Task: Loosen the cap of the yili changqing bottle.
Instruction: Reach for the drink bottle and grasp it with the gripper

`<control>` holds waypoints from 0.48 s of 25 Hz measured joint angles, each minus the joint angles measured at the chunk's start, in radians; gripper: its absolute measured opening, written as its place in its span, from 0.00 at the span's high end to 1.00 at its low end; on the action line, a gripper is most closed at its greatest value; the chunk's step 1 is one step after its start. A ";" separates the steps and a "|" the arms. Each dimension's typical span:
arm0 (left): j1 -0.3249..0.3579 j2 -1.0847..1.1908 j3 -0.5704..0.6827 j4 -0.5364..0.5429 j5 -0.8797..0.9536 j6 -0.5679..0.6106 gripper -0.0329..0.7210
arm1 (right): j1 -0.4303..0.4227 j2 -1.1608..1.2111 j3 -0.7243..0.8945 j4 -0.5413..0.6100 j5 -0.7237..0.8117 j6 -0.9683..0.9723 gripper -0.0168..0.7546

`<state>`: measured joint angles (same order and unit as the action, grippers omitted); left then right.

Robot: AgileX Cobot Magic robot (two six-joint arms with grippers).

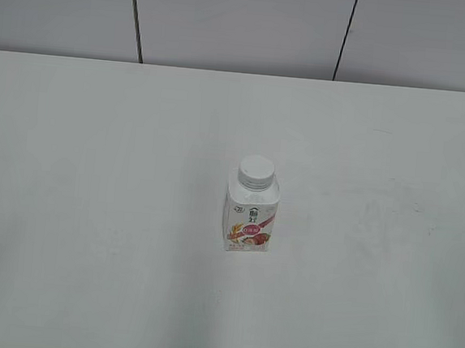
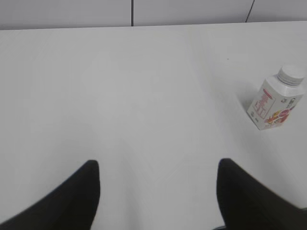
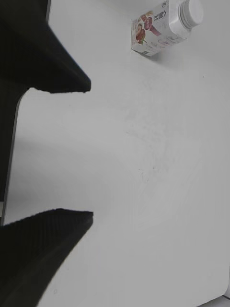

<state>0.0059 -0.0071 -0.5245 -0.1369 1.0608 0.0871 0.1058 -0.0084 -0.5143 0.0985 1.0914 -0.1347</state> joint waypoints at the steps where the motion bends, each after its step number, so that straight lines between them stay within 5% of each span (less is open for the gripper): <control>1: 0.000 0.000 0.000 0.000 0.000 0.000 0.33 | 0.000 0.000 0.000 0.000 0.000 0.000 0.21; 12: 0.000 0.000 0.000 0.000 0.000 0.000 0.33 | 0.000 0.000 0.000 0.000 0.000 0.000 0.21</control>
<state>0.0059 -0.0071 -0.5245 -0.1369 1.0608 0.0871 0.1058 -0.0084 -0.5143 0.0985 1.0914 -0.1347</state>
